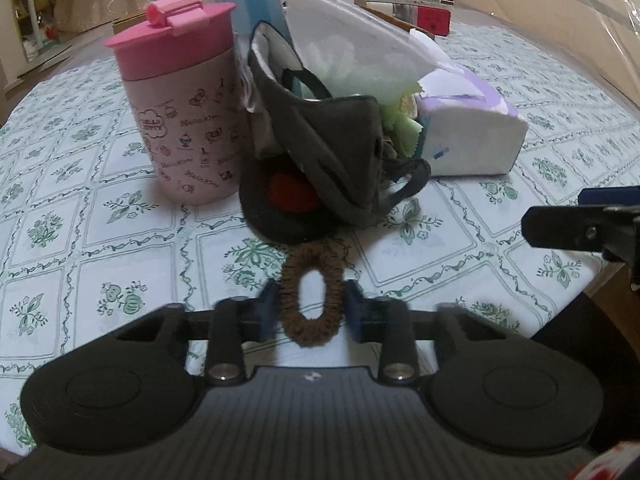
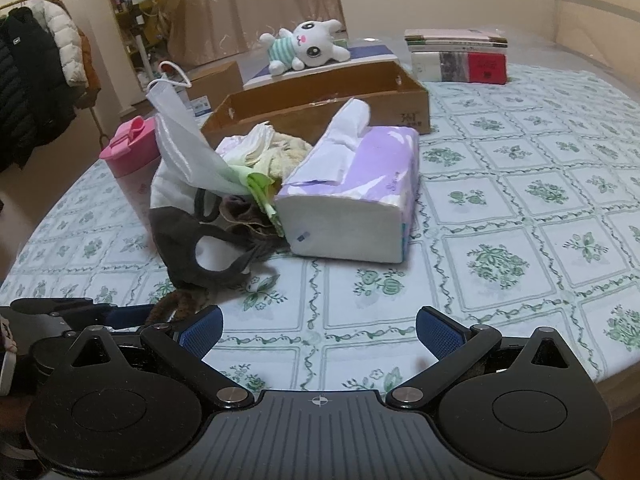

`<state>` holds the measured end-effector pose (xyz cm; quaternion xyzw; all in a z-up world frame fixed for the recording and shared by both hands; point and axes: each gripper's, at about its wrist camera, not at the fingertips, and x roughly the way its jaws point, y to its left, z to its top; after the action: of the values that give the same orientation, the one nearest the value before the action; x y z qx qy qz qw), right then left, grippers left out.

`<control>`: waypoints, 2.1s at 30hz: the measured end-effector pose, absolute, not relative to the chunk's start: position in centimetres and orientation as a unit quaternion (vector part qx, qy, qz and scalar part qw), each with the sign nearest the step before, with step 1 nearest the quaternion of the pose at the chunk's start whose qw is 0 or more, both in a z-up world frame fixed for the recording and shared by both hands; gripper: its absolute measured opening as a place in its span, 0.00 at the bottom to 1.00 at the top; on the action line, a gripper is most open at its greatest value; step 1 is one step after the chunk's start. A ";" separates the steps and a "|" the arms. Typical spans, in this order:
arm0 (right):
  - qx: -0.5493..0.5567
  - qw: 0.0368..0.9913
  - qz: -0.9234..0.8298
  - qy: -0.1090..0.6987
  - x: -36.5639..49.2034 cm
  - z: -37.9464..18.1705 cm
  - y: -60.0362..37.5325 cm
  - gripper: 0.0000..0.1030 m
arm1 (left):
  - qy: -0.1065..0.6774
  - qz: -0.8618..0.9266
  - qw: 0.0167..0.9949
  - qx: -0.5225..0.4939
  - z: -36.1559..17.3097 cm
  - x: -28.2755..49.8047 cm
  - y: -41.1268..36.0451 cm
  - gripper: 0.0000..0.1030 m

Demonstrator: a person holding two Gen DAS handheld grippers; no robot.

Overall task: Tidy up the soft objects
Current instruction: 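Grasp the brown hair tie with the left tool while the right tool reaches the black mask, then carry the hair tie toward the cardboard box while the right tool carries the black mask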

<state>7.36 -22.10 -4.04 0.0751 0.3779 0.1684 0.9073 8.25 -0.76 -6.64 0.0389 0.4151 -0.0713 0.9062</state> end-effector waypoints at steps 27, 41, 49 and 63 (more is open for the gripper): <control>-0.092 0.898 0.304 0.304 11.4 -3.5 -9.3 0.32 | 0.381 -0.009 0.923 -0.058 -3.5 7.3 7.5 0.16; -0.092 0.915 0.320 0.227 7.1 1.9 -10.2 0.07 | 0.351 -0.004 0.934 -0.063 -1.0 4.3 7.7 0.16; -0.075 0.927 0.322 0.179 4.4 6.0 -12.7 0.07 | 0.335 0.001 0.940 -0.059 0.9 2.3 7.5 0.16; -0.029 0.951 0.263 0.158 4.8 10.5 -21.3 0.07 | 0.312 -0.085 0.946 -0.028 5.7 5.1 5.5 0.16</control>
<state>4.82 -21.25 10.51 -0.0291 0.1578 0.2627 0.9514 5.07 5.47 5.74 -0.0277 0.3116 -0.0849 0.9460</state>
